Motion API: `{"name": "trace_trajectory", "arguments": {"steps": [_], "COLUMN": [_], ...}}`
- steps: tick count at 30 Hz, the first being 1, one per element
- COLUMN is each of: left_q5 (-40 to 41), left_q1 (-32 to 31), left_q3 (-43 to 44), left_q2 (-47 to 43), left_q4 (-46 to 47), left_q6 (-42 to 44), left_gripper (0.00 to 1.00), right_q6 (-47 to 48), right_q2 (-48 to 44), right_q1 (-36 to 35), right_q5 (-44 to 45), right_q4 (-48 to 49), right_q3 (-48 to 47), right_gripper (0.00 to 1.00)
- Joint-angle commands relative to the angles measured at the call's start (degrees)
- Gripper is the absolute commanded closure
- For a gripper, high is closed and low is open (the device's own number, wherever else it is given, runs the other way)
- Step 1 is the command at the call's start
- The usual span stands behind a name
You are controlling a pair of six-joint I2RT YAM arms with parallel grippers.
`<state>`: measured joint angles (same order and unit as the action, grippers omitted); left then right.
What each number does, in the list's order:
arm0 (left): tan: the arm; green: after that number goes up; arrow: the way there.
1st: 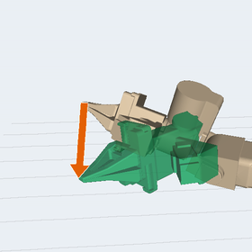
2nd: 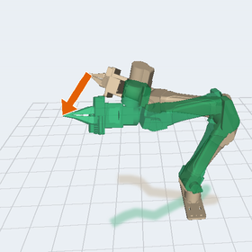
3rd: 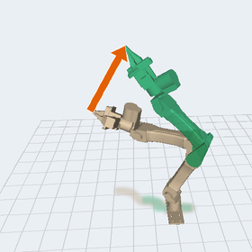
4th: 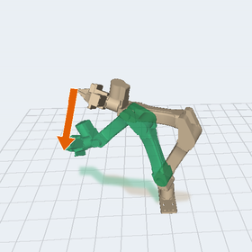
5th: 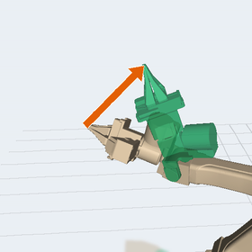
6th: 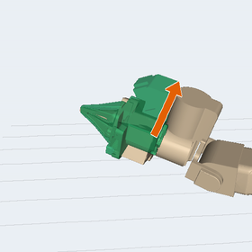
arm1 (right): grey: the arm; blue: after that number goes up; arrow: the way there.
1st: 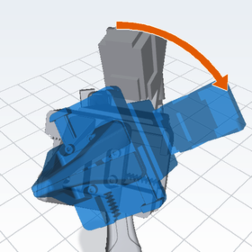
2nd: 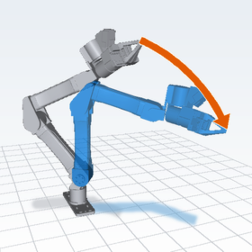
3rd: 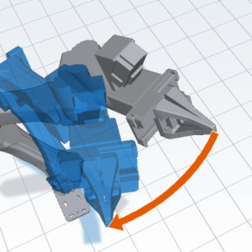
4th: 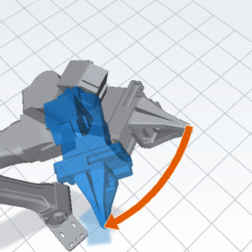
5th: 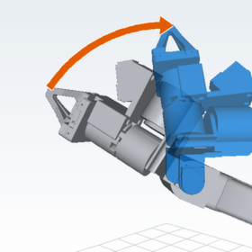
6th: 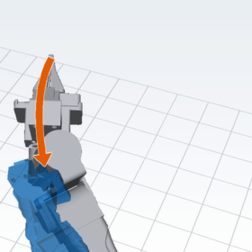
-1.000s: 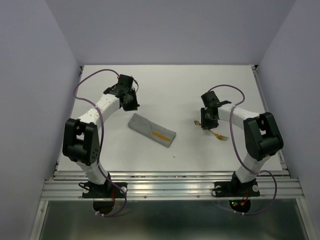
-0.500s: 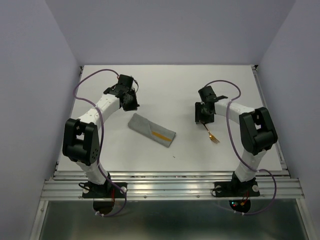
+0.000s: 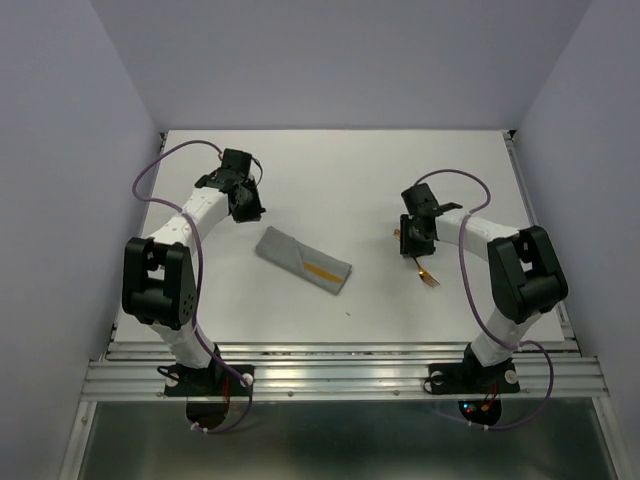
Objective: Fold the napkin into a case and place the utensils inside
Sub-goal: Pick up the fork from the center of the board.
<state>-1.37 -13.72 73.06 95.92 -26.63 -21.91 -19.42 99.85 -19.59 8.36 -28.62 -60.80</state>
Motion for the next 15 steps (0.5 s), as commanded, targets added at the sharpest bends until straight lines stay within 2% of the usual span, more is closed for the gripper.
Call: {"name": "trace_trajectory", "arguments": {"steps": [1,5,7,8,10,11,15], "left_q5": [0.75,0.66,0.22,-0.21,-0.65,-1.0,-0.75], "left_q1": [0.53,0.62,0.62,0.62,0.62,0.62,0.71], "left_q3": [-0.99,-0.99,-1.16,-1.34,-1.34,-1.25,-1.25], "left_q2": [-2.76,-2.49,-2.4,-2.14,-1.88,-1.44,-1.7], "left_q4": [-0.79,-0.35,0.26,0.7,0.97,0.88,0.88], "left_q6": [1.43,1.26,0.91,0.91,0.73,0.73,0.64], "left_gripper": [1.0,1.0,1.0,1.0,1.0,1.0,1.0], "right_q6": [-1.85,-2.03,-1.59,-1.15,-0.45,-0.27,0.26], "right_q2": [-1.59,-2.64,-3.08,-3.17,-2.91,-2.21,-1.85], "right_q1": [-0.27,-0.27,-0.27,-0.27,-0.27,-0.27,-0.27], "right_q5": [1.83,2.36,1.58,0.44,-0.01,-0.01,-1.77], "right_q4": [-5.13,-6.09,-6.01,-5.49,-4.52,-4.43,-4.86], "right_q3": [4.01,5.68,6.48,6.39,6.04,5.69,4.63], "right_gripper": [0.56,0.58,0.66,0.75,0.82,0.9,0.99]}}
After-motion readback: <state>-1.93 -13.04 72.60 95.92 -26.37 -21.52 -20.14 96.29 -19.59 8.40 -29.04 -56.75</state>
